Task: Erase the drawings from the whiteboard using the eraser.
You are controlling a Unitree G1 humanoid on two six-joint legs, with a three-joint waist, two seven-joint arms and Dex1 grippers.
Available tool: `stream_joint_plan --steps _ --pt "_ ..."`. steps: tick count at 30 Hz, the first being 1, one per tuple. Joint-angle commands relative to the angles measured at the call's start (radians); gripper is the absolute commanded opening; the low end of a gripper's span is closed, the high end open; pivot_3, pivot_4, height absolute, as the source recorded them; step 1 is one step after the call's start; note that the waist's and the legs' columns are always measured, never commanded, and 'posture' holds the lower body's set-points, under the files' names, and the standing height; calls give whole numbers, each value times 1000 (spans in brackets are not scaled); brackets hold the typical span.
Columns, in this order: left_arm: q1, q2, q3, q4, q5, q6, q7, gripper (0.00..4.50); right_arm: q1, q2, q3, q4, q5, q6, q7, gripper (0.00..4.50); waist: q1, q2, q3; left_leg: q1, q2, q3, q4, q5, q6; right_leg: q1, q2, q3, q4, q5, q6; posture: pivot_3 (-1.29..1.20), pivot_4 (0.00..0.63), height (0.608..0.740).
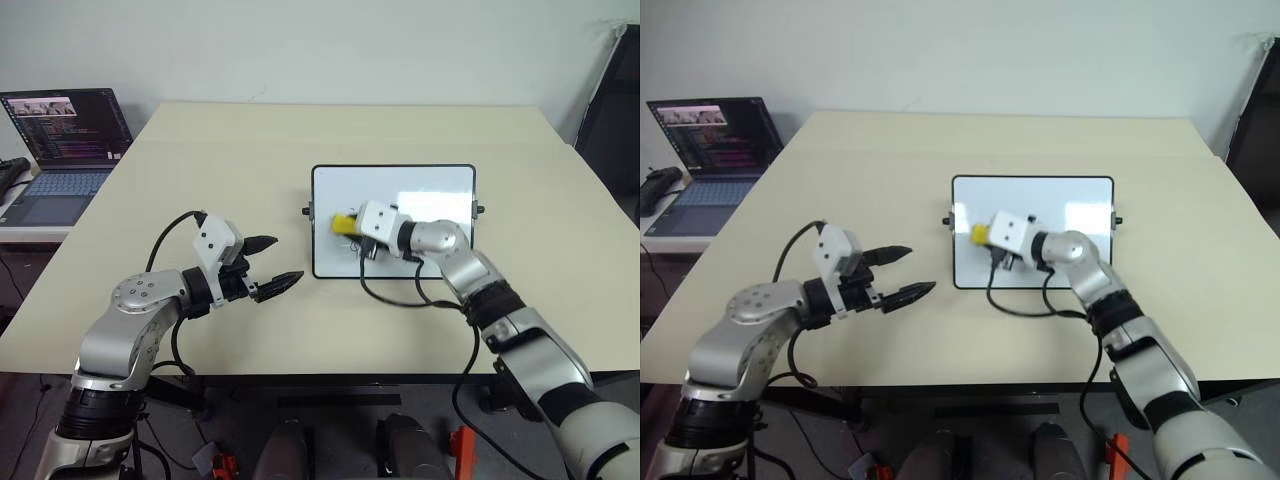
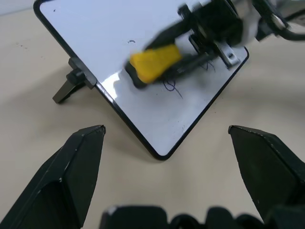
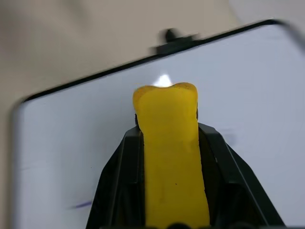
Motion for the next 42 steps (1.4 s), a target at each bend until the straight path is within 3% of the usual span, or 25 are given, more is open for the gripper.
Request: stream_joint_plan --steps 1,6,14,17,23,29,32,37,42 --pt "-25 -2 -8 1 3 -13 -9 4500 -62 -17 -58 95 -40 10 -133 1102 0 0 0 0 0 0 0 0 0 0 0 0 0 0 0 0 150 740" --pt "-32 0 -12 13 2 -19 -13 4500 -89 -11 -63 154 -47 -10 -140 1102 0 0 0 0 0 0 -2 0 0 0 0 0 -1 0 0 0 150 740" --pt "-32 -2 -12 13 2 -22 -17 4500 56 -35 7 -12 -11 6 183 1102 -8 -1 0 0 0 0 -4 0 0 0 0 0 -2 0 0 0 150 740" --pt "-28 -3 -14 9 1 -20 -18 4500 97 -33 14 -72 -1 55 243 1102 -13 -1 0 0 0 0 -4 0 0 0 0 0 -2 0 1 0 150 740" --pt "-31 -6 -18 6 -1 -14 -18 4500 73 -31 -1 -53 -21 70 197 1101 -15 -1 0 1 1 0 -4 0 0 0 0 0 -1 0 0 0 150 740" --pt "-38 -7 -19 11 0 -16 -20 4500 -24 -43 -42 61 -56 41 9 1101 -15 -1 0 1 0 0 -4 0 0 0 0 0 -1 -1 -2 0 150 740" --pt "-59 -2 -7 6 -11 -12 -23 4500 -58 -30 -145 59 48 63 -12 1101 -10 -1 0 1 0 0 -3 0 0 0 0 0 -1 -2 -3 0 150 740" --pt "-93 27 22 12 -37 -5 -52 4500 33 -79 -276 -294 359 290 284 1100 -3 -1 1 -8 0 -2 -4 0 0 -5 0 -2 -4 0 1 0 150 740" --pt "-132 98 36 46 -26 -20 -110 4500 241 -338 -322 -632 489 548 473 1099 12 -1 1 -25 0 -4 -4 -2 -1 -22 -1 -4 -4 -2 3 0 150 740"
